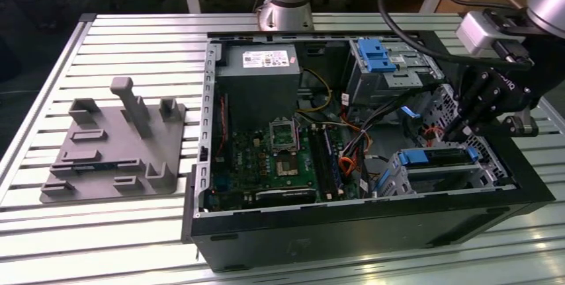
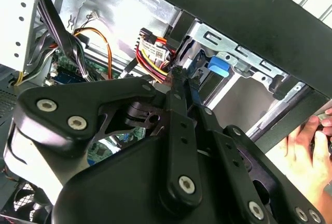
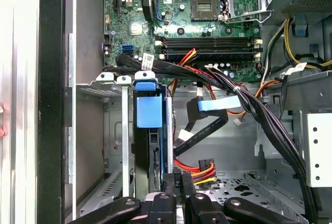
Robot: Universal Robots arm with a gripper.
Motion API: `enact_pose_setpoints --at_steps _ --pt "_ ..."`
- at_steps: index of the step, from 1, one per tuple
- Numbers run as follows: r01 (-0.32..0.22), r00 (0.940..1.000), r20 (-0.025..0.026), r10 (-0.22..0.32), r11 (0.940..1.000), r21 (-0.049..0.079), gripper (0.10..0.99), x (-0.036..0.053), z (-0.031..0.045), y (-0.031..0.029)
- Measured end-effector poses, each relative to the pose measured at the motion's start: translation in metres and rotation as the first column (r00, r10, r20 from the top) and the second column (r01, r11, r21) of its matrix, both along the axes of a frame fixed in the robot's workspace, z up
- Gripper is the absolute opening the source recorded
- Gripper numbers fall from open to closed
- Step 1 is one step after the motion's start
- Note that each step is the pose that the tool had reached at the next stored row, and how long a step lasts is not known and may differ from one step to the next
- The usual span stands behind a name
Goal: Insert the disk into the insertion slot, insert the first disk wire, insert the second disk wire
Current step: 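Insert the first disk wire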
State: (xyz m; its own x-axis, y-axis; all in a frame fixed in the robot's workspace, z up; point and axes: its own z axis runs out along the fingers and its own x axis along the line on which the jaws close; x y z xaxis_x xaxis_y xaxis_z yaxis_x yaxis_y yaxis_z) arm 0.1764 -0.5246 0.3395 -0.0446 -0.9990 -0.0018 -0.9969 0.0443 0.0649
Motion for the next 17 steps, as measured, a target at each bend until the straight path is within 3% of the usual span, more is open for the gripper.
enact_pose_setpoints --at_steps 6,17 --pt "0.004 1.0000 -0.0016 -0.004 1.0000 0.000 0.169 0.0008 0.0001 -0.0007" --pt "-0.037 0.9993 -0.0016 0.037 0.9993 0.000 0.169 0.0001 0.0000 -0.0031"
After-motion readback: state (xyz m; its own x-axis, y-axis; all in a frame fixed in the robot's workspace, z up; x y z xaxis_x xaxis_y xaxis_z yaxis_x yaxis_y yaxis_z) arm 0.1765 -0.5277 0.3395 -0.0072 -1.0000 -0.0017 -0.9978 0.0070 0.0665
